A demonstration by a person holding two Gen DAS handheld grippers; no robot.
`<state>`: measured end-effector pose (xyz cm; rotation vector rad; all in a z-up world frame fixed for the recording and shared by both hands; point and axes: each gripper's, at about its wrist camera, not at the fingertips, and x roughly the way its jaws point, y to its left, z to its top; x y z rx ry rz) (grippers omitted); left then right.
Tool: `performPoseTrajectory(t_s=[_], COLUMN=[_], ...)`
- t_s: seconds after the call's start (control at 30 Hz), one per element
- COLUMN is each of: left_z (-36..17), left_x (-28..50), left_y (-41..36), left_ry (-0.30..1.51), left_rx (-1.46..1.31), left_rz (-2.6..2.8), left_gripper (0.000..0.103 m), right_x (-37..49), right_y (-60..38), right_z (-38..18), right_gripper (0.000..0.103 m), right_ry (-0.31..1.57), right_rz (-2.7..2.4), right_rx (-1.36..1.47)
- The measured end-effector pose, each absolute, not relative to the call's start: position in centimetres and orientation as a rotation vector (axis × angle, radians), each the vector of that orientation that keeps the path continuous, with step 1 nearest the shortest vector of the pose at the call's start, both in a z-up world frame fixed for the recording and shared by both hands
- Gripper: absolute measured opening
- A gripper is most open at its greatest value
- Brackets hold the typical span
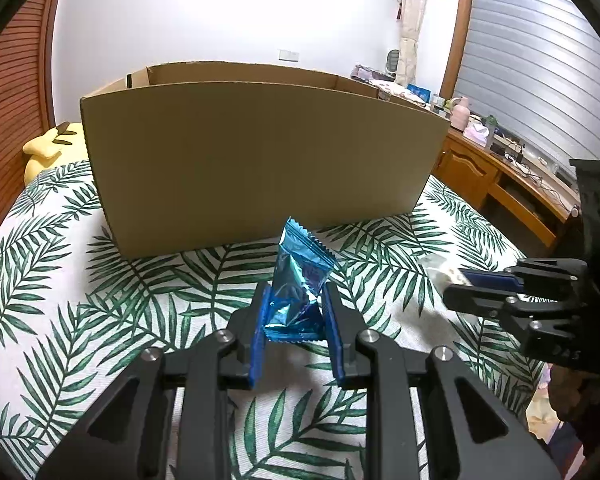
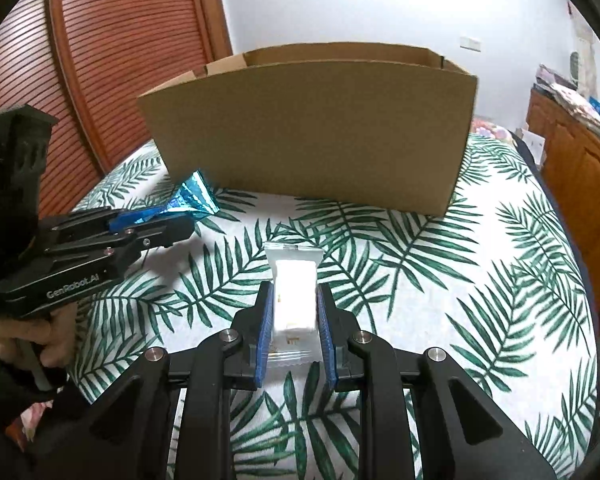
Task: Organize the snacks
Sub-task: 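Carry both candies over the box and open both tools to drop them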
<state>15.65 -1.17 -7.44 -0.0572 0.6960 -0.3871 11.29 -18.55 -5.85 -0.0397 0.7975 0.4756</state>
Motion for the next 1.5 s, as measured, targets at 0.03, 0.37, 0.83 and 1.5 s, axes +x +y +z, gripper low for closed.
performPoseTrajectory(t_s=[0.03,0.37,0.83,1.5], left_z=[-7.4,-5.2,4.0,2.5], left_x=[15.7,16.0,20.0,29.8], left_y=[-1.2,-0.9,0.1,0.1], left_ry=[0.698,0.691,0.554,0.631], left_rx=[-0.054,-0.066,0.022,0.063], left_rz=[-0.384,-0.390,-0.403,-0.352], left_gripper=[0.024,0.024,0.024,0.024], right_x=[11.2,11.3,16.6,25.7], right_y=[-18.8,-19.3,-17.8,-15.5], right_z=[-5.7,-1.9,4.6,2.6], right_gripper=[0.020,0.020,0.020,0.020], right_ry=[0.793,0.716,0.591,0.630], right_rz=[0.475,0.464,0.474,0.483], right_rx=[-0.037,-0.051,-0.084,-0.077])
